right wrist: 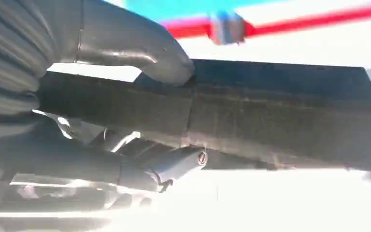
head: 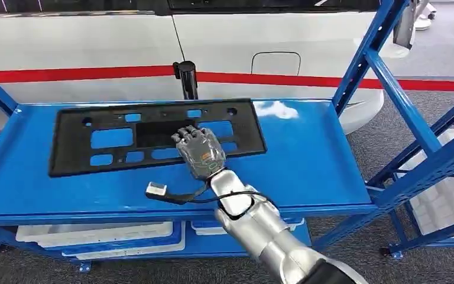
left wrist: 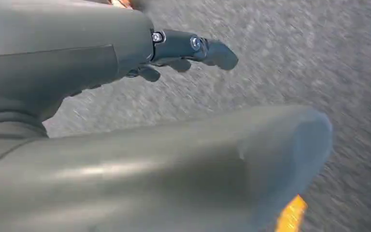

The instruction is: Take the parts from the cabinet and place them on the table.

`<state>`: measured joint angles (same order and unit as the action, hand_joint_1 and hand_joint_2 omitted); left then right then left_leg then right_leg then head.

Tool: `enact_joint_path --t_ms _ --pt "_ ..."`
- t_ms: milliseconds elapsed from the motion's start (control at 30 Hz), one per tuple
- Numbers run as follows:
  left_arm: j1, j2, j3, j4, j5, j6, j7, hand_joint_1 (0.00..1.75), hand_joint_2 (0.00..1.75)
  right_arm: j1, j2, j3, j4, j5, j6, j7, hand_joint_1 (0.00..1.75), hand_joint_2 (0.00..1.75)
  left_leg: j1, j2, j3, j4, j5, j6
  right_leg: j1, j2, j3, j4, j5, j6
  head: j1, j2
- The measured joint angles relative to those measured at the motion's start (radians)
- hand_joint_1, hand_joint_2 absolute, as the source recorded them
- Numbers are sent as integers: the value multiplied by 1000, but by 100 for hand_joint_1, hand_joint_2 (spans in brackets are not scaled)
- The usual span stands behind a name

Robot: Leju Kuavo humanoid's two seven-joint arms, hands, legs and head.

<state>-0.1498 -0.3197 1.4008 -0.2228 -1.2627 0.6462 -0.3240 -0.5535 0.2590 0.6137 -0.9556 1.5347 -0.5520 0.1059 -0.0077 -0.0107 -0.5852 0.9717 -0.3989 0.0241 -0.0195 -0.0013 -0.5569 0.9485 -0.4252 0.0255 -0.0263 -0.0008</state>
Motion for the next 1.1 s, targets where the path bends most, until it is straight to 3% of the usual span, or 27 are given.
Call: enact_joint_path --t_ms 100,133,333,600,667,767,833,1100 --pt "0 3 0 1 18 -15 -47 0 0 94 -2 -64 -258 16 10 -49 175 175 0 -3 -3 0 0 0 0 -2 -1 0 -2 3 0 0" --pt "0 5 0 1 24 -19 -50 0 175 113 -2 -74 -314 16 10 -58 175 175 0 -2 -3 0 0 0 0 -2 -1 0 -2 3 0 0" --pt "2 18 21 2 74 -68 -76 0 175 204 -26 -99 -648 13 -41 -111 175 175 -1 -1 -3 0 0 0 0 -2 -2 0 -2 3 0 0" --pt "2 21 43 8 94 -59 -41 0 175 221 -61 -100 -810 -131 -73 -161 175 175 -1 -1 -3 0 0 0 0 -2 -1 0 -2 3 0 0" --pt "2 21 43 9 89 -63 -37 0 175 219 -68 -97 -825 -241 -47 -198 175 175 0 -1 -3 0 0 0 0 -2 -1 0 -2 3 0 0" --pt "1 21 44 9 106 -76 14 0 175 218 -72 -75 -836 -570 57 -303 175 175 0 0 -2 0 0 0 0 -2 -1 0 -2 3 0 0" --pt "2 21 50 11 114 -81 29 0 175 218 -72 -67 -838 -695 110 -336 175 175 0 -1 -3 0 0 0 0 -2 -1 0 -2 3 0 0" --pt "1 21 68 18 121 -100 51 0 175 204 -57 -77 -812 -788 177 -360 175 175 1 -1 -3 0 0 0 0 -2 -1 0 -2 3 0 0"
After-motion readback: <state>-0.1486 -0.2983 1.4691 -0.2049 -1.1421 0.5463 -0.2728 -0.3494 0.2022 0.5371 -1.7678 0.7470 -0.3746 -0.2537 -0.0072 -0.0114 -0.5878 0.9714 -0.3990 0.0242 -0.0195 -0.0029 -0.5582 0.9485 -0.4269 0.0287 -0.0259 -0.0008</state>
